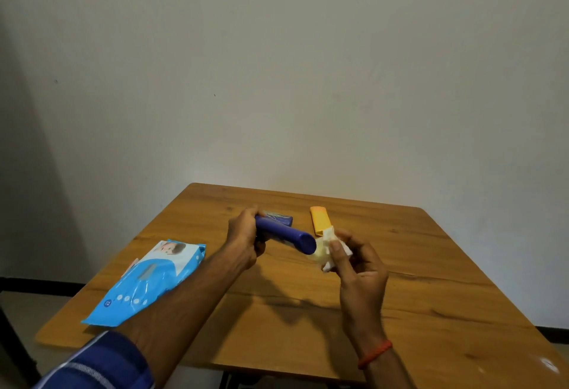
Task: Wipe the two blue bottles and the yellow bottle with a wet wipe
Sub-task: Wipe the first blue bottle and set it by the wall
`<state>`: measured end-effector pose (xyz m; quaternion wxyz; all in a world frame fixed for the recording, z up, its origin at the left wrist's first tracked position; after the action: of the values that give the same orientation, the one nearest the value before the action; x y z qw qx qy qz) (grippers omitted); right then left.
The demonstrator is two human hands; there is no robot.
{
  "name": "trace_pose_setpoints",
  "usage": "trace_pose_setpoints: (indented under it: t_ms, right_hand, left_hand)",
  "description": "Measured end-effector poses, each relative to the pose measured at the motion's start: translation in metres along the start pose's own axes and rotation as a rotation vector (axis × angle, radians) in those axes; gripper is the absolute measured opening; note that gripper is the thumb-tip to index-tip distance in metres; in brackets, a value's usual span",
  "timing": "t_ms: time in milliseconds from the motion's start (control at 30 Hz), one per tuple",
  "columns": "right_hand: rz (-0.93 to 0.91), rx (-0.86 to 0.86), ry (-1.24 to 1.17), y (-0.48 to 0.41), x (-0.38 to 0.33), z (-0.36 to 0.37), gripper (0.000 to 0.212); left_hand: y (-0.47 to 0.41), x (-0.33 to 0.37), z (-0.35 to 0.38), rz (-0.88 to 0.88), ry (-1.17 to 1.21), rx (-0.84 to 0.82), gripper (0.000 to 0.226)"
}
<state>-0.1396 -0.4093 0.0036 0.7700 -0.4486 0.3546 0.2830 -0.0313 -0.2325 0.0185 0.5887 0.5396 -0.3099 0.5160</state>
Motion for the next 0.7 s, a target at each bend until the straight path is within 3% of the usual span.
trace_pose_setpoints:
  t_ms: [100, 167, 267, 367, 533, 600, 700]
  right_hand:
    - [-0.071, -0.202, 0.08, 0.0, -0.005, 0.008, 0.026]
    - [-0.142, -0.244, 0.187, 0.0, -0.005, 0.012, 0.024]
    - [-0.104, -0.166, 0.201, -0.004, 0.0, 0.012, 0.023]
    - [0.054, -0.079, 0.129, -0.007, 0.007, 0.011, 0.017]
    - [0.435, 0.15, -0.151, -0.017, 0.021, -0.002, 0.016]
    - [0.433, 0.179, -0.158, -0.021, 0.022, -0.006, 0.013]
    - [0.25, 0.212, 0.041, -0.024, 0.021, -0.011, 0.014]
  left_hand:
    - [0.002, -0.002, 0.002, 0.025, -0.012, 0.045, 0.024]
    - [0.003, -0.004, 0.005, 0.037, -0.019, 0.057, 0.027]
    - [0.002, -0.004, 0.004, 0.085, -0.052, 0.054, 0.033]
    - [0.003, -0.001, 0.002, 0.195, -0.211, 0.051, 0.043]
    - [0.016, 0.005, 0.001, 0.325, -0.282, -0.204, 0.025]
    - [0.018, 0.005, 0.0, 0.404, -0.367, -0.29, 0.023]
    - [0.016, 0.003, 0.001, 0.501, -0.443, -0.324, 0.024]
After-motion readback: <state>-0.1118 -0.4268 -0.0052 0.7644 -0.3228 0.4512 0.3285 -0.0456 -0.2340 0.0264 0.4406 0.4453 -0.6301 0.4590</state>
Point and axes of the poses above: each hand's wrist, its own y-axis away from the middle knuckle, its own z-axis out of the palm, x = y × z, the point moved 2 cm from there along -y, towards the middle knuckle, and after that the axes turned 5 degrees about -y, right-handed, at the moved point
